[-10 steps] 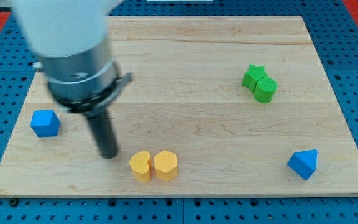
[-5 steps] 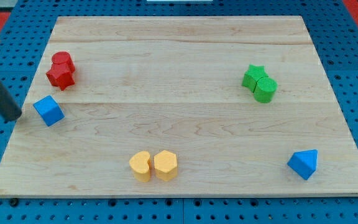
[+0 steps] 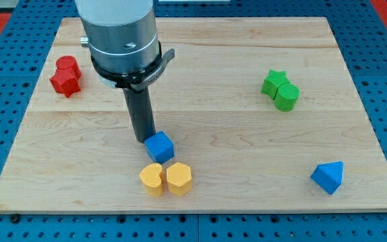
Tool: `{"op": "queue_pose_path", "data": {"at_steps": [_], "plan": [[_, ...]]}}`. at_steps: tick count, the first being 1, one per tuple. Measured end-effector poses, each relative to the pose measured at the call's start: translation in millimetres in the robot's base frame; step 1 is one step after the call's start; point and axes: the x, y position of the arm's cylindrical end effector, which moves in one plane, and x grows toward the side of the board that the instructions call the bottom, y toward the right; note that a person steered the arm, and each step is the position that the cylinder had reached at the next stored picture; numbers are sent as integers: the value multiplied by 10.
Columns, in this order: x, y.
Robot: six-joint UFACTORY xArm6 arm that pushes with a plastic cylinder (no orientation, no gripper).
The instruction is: Move blue cube to the top of blue triangle
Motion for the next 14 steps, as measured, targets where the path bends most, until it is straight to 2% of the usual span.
{"op": "queue_pose_path", "data": {"at_steps": [3, 5, 7, 8, 9, 12, 14], "plan": [[512, -367], [258, 542], [118, 940], [-171, 1081], [-196, 1419], [205, 2149], [549, 2429]]}}
